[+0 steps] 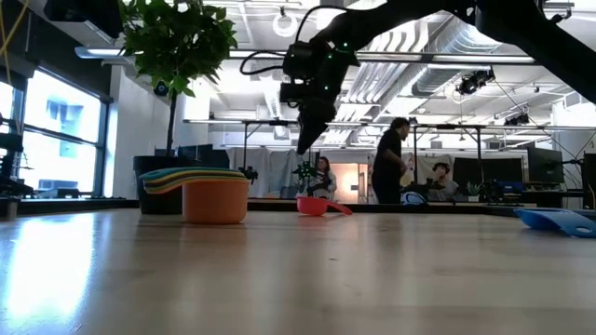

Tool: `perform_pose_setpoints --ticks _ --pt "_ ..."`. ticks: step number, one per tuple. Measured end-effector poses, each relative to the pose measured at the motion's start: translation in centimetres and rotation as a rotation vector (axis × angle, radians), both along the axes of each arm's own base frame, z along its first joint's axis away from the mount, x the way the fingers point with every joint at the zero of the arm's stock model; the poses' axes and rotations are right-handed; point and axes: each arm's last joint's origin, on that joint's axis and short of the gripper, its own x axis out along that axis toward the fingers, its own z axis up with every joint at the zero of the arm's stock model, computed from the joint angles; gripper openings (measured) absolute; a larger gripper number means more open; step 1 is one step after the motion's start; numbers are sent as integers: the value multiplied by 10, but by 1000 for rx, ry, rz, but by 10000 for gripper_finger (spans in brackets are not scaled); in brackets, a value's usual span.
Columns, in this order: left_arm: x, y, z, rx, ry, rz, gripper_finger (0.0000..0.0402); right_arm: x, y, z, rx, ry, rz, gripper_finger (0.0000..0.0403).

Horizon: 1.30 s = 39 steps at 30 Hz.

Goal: Nest measuring cups in basket
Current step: Stack the pink measuring cup on the light blue measuring cup

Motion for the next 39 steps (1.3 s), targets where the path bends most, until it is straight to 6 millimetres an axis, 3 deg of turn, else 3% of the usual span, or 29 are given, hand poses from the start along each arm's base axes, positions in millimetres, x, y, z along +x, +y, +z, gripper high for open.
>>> perform_pose_setpoints --ticks 19,35,39 --pt "0 0 0 -4 -1 7 58 18 -13 -76 -34 177 67 124" --pt "0 0 0 6 0 13 58 18 -20 -98 -24 223 32 124" --pt "0 0 0 12 3 7 58 17 -19 -98 -2 220 21 104"
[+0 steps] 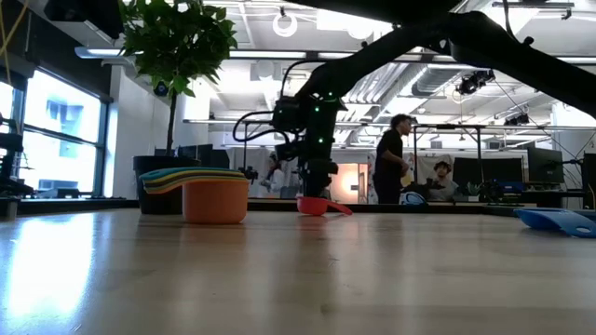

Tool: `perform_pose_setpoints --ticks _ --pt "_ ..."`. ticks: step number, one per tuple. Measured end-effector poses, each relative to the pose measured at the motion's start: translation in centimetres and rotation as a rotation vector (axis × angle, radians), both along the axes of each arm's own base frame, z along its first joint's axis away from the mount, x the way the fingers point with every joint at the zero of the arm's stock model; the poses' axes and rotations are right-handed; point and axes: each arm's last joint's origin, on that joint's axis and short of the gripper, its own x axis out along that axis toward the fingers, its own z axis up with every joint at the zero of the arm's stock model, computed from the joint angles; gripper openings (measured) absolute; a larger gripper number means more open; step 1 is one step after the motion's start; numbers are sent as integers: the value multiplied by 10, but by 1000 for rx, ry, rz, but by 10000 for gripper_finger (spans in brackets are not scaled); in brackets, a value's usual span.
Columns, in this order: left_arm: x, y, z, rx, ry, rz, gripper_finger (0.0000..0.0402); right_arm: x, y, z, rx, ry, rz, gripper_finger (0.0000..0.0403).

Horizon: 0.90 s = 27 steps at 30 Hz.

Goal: Nest measuring cups in basket
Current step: Stack the pink measuring cup on the light blue measuring cup

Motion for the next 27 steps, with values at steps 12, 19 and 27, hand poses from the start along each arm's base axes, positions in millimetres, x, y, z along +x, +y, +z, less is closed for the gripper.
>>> perform_pose_setpoints --ticks 12,19,27 --pt "0 0 0 23 8 -14 58 -6 3 1 76 33 -237 8" --pt "0 0 0 58 26 -73 58 -8 8 18 190 46 -418 3" --pt "0 -1 0 70 41 -171 58 6 31 71 249 -44 -546 2"
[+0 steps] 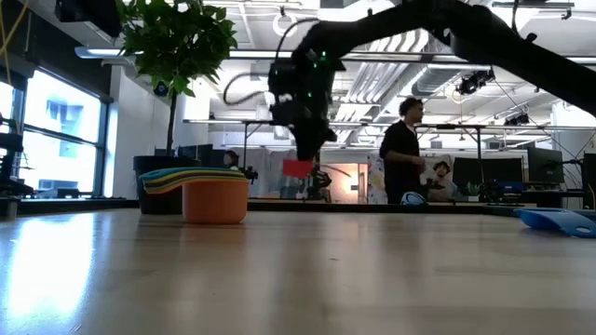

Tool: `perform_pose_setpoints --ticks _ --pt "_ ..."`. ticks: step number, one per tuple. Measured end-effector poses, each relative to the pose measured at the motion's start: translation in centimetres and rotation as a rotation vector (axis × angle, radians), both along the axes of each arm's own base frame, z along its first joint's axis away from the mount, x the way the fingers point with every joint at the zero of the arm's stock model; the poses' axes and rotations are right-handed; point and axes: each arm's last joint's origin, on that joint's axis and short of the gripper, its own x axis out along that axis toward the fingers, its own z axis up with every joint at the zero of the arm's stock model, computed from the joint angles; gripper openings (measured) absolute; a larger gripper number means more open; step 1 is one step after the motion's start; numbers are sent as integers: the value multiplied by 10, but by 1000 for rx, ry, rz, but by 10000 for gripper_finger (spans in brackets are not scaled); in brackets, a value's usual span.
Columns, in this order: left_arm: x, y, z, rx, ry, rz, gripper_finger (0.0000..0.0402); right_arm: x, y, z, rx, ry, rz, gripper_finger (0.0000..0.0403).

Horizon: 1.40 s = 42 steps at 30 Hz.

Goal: Nest measuring cups in basket
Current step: Stack the pink measuring cup on the light blue measuring cup

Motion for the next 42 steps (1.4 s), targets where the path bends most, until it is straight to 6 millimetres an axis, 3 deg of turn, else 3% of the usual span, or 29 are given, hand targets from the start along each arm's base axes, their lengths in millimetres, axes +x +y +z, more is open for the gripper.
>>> perform_pose_setpoints --ticks 10,16,31,42 --pt "2 -4 -1 2 9 -161 58 1 53 50 14 -104 -152 1" --pt "12 -12 -18 -12 26 -247 58 1 92 74 -10 -140 -215 1" --pt "32 -32 -69 -35 80 -354 58 -4 159 101 -55 -182 -341 0" --pt "32 -43 -102 -23 158 -349 58 -14 194 118 -80 -227 -434 0"
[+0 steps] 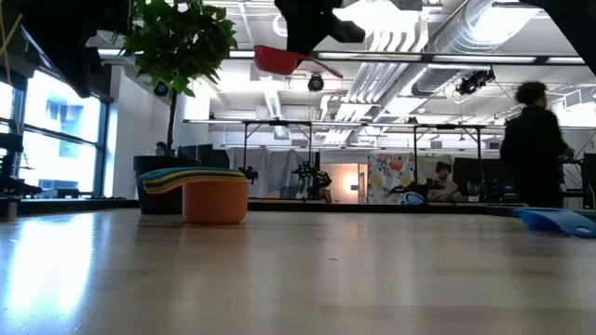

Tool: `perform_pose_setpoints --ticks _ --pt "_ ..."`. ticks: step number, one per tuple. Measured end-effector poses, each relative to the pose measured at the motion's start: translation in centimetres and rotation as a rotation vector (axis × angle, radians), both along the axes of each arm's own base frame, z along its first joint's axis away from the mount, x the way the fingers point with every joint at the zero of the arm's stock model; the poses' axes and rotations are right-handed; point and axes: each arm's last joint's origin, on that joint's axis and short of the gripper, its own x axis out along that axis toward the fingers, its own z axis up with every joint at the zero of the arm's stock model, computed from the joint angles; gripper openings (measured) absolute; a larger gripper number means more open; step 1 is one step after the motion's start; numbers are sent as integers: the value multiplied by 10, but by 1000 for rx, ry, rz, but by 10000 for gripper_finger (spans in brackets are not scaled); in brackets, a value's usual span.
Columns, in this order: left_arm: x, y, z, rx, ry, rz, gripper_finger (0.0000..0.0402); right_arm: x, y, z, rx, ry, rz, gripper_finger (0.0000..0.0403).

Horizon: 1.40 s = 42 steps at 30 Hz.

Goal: Nest measuring cups in basket
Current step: Stack the pink measuring cup on the light blue measuring cup

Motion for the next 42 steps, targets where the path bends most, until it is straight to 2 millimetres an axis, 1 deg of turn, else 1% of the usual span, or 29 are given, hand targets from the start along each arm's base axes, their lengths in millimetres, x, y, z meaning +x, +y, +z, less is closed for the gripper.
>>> perform_pose_setpoints --ticks 3,8,15,20,24,33,37,42 --pt "1 -3 -10 -4 -3 5 58 -3 7 5 -8 -22 -16 0" --pt "5 -9 -28 -12 -30 32 58 -3 15 6 -13 -29 -33 0" --pt "12 -13 -55 -29 -60 68 58 -3 20 6 -9 -39 -47 0" --pt "23 -16 -69 -42 -105 70 58 -3 19 6 -10 -41 -47 0" --pt "35 -18 -80 -50 -112 91 58 -3 15 6 -14 -39 -49 0" --pt "55 -18 -108 -11 -4 152 58 -2 11 7 -25 -40 -19 0" --pt "63 -17 -116 -29 4 166 58 -1 12 7 -26 -44 -15 0" --pt "73 -14 -121 -54 -22 184 58 -1 12 7 -27 -47 -12 0"
